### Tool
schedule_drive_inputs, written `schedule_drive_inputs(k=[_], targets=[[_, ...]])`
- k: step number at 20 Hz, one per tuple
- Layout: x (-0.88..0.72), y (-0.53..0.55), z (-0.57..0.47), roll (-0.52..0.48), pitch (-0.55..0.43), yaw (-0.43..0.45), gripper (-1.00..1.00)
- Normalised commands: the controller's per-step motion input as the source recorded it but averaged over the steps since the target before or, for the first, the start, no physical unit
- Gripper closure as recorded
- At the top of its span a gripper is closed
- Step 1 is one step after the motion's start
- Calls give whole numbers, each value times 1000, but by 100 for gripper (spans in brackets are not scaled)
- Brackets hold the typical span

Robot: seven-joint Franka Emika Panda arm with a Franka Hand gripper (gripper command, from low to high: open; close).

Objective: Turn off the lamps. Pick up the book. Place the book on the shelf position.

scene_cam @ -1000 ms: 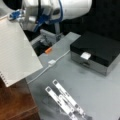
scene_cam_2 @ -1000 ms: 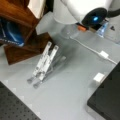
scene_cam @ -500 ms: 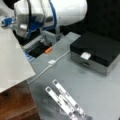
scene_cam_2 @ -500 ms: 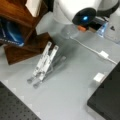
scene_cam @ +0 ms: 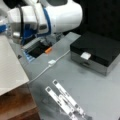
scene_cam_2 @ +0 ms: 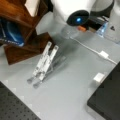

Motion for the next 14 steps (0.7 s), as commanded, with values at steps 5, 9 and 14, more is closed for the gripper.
schedule_drive_inputs(k=[5,9,14], targets=[[-102,-150,-199,-178,-108,54,100],[-48,-60,-139,-117,-116,16,100],[-14,-42,-141,-58,-107,-40,-100]])
